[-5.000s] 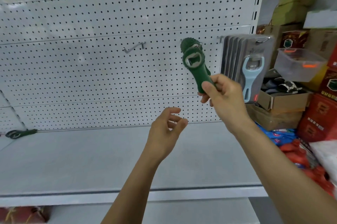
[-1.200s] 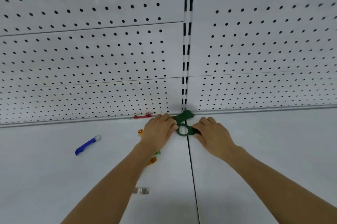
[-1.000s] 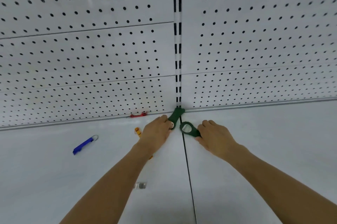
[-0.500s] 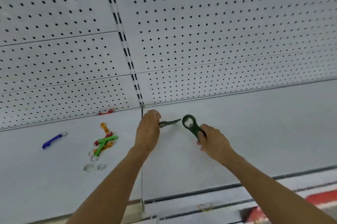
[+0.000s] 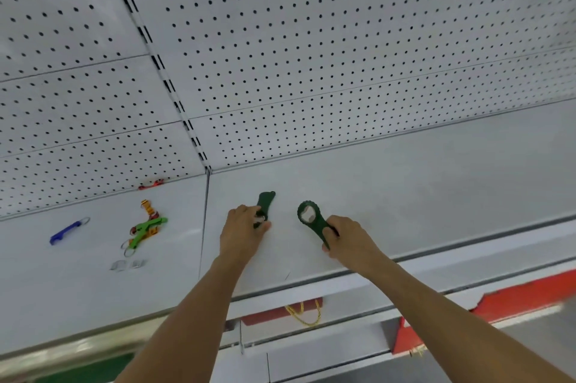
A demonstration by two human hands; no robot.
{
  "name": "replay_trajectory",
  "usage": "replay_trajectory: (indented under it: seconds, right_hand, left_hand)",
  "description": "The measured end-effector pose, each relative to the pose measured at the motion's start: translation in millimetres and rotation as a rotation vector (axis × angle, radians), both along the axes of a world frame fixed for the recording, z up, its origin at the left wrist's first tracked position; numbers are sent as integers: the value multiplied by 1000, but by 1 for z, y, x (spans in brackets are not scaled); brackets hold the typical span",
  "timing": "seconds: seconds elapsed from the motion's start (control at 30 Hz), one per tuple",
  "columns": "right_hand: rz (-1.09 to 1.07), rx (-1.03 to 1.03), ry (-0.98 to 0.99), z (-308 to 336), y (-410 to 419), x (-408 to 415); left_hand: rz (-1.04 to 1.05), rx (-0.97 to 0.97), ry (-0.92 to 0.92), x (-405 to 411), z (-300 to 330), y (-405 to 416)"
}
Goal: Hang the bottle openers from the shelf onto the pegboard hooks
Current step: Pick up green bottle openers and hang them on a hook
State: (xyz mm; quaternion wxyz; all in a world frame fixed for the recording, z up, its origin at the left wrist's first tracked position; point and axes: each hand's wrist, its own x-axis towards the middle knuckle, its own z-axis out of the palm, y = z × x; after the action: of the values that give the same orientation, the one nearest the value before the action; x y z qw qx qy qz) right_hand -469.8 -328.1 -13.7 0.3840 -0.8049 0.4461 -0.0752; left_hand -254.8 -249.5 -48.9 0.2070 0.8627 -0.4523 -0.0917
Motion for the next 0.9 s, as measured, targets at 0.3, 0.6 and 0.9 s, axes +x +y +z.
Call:
replay_trajectory:
  seconds: [0.3, 0.6, 0.9]
  right_hand:
    - [-93, 154, -218, 15, 3, 2]
    - [-276, 107, -428, 46, 2, -97]
    - [-399, 32, -521, 71, 9, -236]
  left_hand:
    - [-41, -14, -161, 0, 39, -12]
    - [-88, -519, 499, -121, 80, -35]
    - [-212, -535, 825, -274, 110, -49]
